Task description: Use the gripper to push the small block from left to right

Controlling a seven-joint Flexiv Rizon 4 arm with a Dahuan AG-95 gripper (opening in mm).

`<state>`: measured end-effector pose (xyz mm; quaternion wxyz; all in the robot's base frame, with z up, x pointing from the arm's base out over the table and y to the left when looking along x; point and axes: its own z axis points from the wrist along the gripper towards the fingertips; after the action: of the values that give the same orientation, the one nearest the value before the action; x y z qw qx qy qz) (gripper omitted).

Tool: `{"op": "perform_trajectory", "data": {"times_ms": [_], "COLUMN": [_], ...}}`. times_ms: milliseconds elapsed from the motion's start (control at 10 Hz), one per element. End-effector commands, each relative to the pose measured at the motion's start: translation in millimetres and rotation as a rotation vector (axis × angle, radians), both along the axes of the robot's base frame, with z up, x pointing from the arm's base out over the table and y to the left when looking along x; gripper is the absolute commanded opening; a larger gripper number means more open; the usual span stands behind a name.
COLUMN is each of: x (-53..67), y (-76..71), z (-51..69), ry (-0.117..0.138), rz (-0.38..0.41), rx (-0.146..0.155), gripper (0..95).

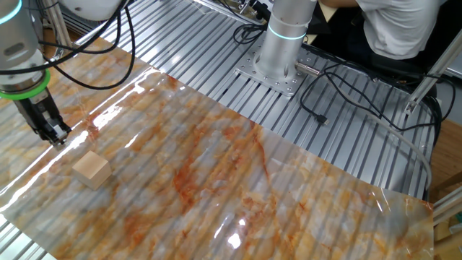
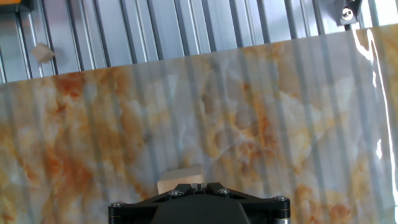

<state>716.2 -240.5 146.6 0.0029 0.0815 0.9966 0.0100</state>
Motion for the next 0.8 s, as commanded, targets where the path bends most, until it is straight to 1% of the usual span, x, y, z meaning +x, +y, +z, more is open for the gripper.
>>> {"op": "perform_trajectory", "data": {"times_ms": [100, 200, 800], "x": [1.3, 1.2, 1.0], "y": [-1.7, -1.0, -0.9], "z": [2.3, 2.3, 2.1], "ry": [0.001, -0.003, -0.001], "rz": [0.006, 0.01, 0.065], "rx": [0.015, 0.013, 0.012], "gripper": [0.0, 0.0, 0.0]}}
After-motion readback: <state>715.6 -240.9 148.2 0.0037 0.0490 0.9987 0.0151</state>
